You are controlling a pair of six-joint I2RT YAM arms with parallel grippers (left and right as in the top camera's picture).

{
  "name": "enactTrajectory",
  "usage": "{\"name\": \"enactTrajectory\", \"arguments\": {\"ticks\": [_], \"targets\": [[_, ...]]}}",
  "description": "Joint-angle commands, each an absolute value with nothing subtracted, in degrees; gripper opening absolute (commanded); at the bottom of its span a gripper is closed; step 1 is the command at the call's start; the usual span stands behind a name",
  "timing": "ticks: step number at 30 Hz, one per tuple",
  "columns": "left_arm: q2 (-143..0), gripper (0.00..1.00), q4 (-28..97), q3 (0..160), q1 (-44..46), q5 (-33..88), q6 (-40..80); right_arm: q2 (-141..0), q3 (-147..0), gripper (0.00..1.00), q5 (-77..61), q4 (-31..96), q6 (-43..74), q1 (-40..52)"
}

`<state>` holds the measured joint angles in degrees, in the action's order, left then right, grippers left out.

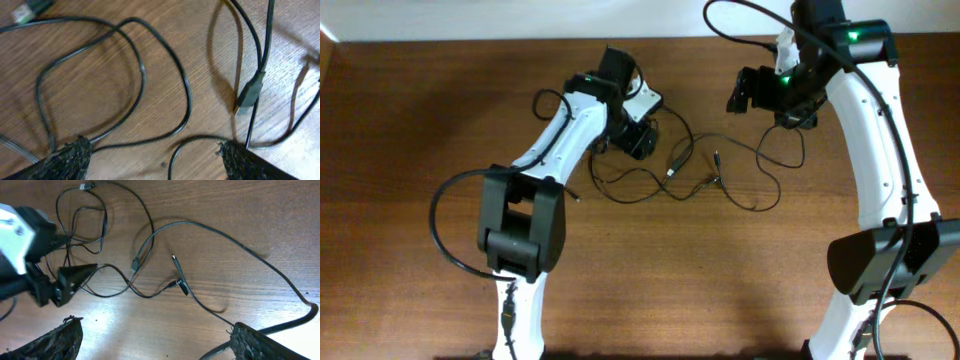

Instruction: Untangle cables

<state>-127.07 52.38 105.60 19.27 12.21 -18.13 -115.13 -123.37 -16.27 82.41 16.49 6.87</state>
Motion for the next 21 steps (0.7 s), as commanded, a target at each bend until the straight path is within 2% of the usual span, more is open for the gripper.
{"name": "enactTrajectory", "arguments": {"ticks": [1, 3, 9, 10, 13, 14, 15, 16, 18, 21], "targets": [[-126.7, 0.84, 48.7, 102.3, 21.3, 12.6, -20.3, -114.8, -123.6, 0.95, -15.6, 82.4, 16.4, 6.7], [-126.7, 0.83, 44.4, 99.5, 21.5, 12.2, -20.3, -114.8, -123.6, 0.95, -15.6, 82.5, 16.3, 6.7], [-126.9, 0.7, 40.3, 97.3, 21.5, 12.2, -20.3, -114.8, -123.5, 0.95, -15.6, 82.4, 16.4, 6.7], [-126.9, 0.59, 40.3, 97.3, 21.6, 12.2, -20.3, -114.8, -123.5, 0.95, -15.6, 82.4, 16.4, 6.7], [-128.5, 0.52, 40.3, 97.3, 22.2, 12.2, -20.3, -114.8, -123.5, 0.95, -15.6, 82.4, 16.3, 6.7], [-129.8, 0.4, 40.6, 97.3, 22.4, 12.2, -20.3, -114.8, -123.5, 0.95, -15.6, 82.4, 16.3, 6.7], [-130.6, 0.13, 41.3, 97.3, 22.5, 12.2, -20.2, -114.8, -123.5, 0.95, -15.6, 82.4, 16.3, 6.7], [-130.2, 0.0, 42.0, 97.7, 22.3, 12.1, -17.9, -114.8, -123.5, 0.95, -15.6, 82.2, 16.3, 6.7], [-127.4, 0.0, 46.1, 103.0, 21.1, 12.1, -13.6, -114.8, -123.5, 0.95, -15.6, 81.8, 16.3, 6.7], [-118.8, 0.0, 60.6, 123.5, 17.0, 13.2, -8.1, -114.8, -123.5, 0.95, -15.6, 81.6, 16.3, 6.7]]}}
